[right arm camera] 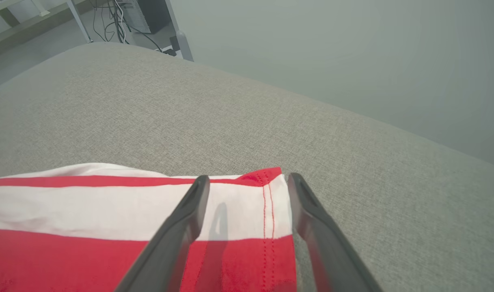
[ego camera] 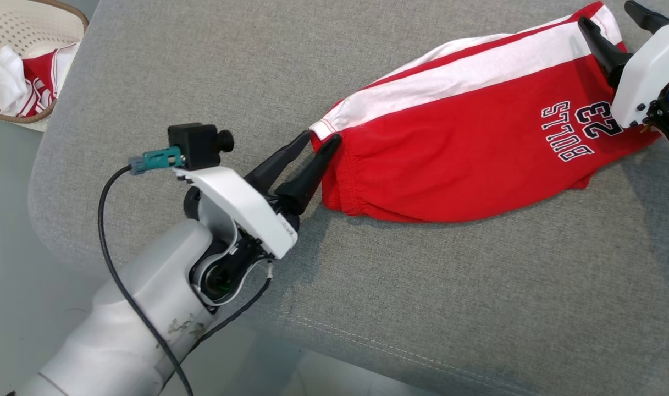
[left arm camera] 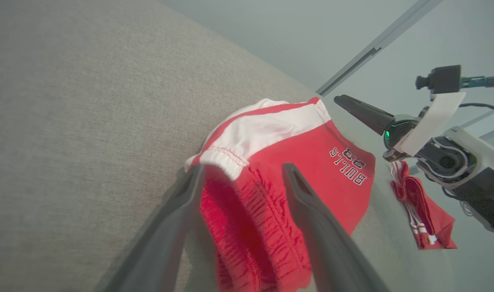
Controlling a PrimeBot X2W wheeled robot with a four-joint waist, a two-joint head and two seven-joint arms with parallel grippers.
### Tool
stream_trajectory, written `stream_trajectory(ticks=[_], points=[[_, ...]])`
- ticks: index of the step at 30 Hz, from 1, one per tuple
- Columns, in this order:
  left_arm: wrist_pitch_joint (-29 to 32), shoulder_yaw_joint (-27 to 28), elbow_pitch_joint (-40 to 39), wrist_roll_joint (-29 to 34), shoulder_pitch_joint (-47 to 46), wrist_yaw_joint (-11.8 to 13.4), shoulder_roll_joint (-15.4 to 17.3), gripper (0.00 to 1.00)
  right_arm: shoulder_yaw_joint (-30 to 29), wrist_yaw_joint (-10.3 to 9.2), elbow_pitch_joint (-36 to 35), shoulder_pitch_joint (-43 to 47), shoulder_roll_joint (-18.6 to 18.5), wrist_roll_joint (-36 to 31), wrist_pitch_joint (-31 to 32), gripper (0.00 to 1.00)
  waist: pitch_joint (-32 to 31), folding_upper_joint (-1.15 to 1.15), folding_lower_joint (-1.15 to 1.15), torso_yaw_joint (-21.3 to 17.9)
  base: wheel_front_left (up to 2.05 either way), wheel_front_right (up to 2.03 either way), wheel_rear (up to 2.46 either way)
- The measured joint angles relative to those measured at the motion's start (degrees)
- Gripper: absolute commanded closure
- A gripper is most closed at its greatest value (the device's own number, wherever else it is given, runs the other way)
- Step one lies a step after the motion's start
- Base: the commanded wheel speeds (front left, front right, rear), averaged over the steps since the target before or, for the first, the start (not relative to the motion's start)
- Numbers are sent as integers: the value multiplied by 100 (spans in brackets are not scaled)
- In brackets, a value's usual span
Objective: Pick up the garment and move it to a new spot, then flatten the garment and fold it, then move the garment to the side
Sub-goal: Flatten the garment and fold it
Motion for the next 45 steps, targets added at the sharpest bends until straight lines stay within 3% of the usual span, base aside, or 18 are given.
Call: stream_trajectory(ticks=[7,11,20,33,41,42,43,44,45], points=[[-708,-165,261,113,102,0,500,0,155,0,-322,110,-191,427,-567,0,-156,0,0,-158,0,0,0],[-669,-319,225,140,325,0,525,0,180,-1,-364,292,-309,531,-521,0,-181,0,0,-239,0,0,0],[-129,-595,311,-30,310,0,478,0,242,-1,-85,396,-270,642,121,0,-135,0,0,-289,0,0,0],[1001,-786,122,-932,-112,0,504,0,630,0,344,87,-109,911,1034,0,-86,0,0,-271,0,0,0],[1735,-867,345,-1412,-232,0,315,0,765,0,586,-206,38,1199,1499,0,-28,0,0,-272,0,0,0],[1779,-865,353,-1441,-261,0,288,0,767,-1,583,-222,57,1261,1540,58,-23,0,0,-275,0,0,0],[1801,-856,359,-1482,-288,0,265,12,767,-1,587,-224,60,1341,1566,100,-20,0,0,-276,0,0,0],[1825,-838,357,-1537,-297,0,244,99,775,-1,586,-230,62,1399,1613,100,-16,0,0,-278,0,0,0],[1831,-822,356,-1585,-296,0,223,100,781,-1,566,-244,68,1447,1667,100,-9,0,0,-284,0,0,0]])
